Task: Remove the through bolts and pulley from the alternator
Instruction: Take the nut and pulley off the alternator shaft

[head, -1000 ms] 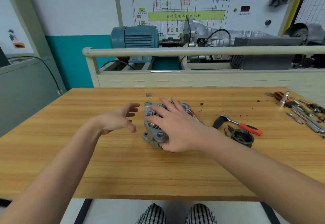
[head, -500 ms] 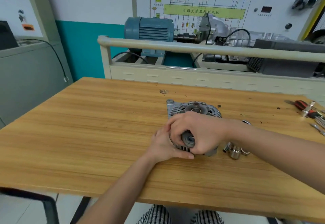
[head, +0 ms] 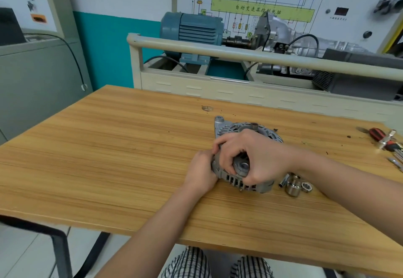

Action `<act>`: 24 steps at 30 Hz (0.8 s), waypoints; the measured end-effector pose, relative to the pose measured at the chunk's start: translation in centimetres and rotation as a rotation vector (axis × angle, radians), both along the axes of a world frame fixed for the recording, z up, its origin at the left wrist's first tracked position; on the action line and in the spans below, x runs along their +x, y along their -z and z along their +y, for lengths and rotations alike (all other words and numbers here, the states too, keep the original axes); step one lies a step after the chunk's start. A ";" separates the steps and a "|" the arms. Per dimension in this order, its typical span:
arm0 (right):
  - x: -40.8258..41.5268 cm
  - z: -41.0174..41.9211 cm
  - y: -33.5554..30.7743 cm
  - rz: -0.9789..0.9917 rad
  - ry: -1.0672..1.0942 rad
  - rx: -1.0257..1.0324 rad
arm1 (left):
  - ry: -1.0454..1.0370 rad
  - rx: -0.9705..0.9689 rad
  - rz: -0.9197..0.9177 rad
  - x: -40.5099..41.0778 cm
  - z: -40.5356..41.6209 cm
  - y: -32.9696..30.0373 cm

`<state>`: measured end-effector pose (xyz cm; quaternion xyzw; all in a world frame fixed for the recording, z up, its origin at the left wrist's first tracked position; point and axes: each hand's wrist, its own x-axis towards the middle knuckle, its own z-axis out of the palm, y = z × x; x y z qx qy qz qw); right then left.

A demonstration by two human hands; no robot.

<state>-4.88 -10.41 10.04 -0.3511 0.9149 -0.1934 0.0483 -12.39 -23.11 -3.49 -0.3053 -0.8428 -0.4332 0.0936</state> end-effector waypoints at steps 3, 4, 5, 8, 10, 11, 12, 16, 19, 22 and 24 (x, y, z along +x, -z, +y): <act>0.1 0.3 -0.4 -0.006 0.066 -0.094 | 0.026 0.134 -0.066 0.0 -0.4 -0.6; 0.1 0.3 -0.6 -0.003 0.092 -0.114 | 0.027 0.157 -0.085 -0.2 -0.5 -0.7; 0.1 0.3 -0.7 0.000 0.113 -0.135 | 0.025 0.177 -0.110 -0.4 -0.5 -0.9; 0.1 0.5 -1.2 -0.013 0.180 -0.231 | 0.024 0.263 -0.198 -0.8 -0.6 -1.4; 0.0 0.9 -1.5 -0.026 0.254 -0.346 | 0.029 0.320 -0.248 -1.1 -0.6 -2.1; -0.1 1.3 -1.6 -0.035 0.291 -0.419 | 0.040 0.338 -0.270 -1.4 -0.7 -2.5; -0.1 1.6 -1.6 -0.041 0.316 -0.488 | 0.055 0.340 -0.288 -1.6 -0.6 -2.8; -0.4 2.4 -1.5 -0.036 0.367 -0.627 | 0.098 0.273 -0.276 -2.6 0.1 -3.8; -0.9 3.9 -1.0 -0.011 0.467 -0.754 | 0.116 0.270 -0.289 -3.3 1.1 -4.4; -1.3 5.1 0.0 -0.020 0.581 -1.020 | 0.152 0.288 -0.348 -4.5 1.6 -4.7; -1.8 5.3 0.3 -0.015 0.595 -1.101 | 0.160 0.255 -0.377 -5.2 1.6 -4.7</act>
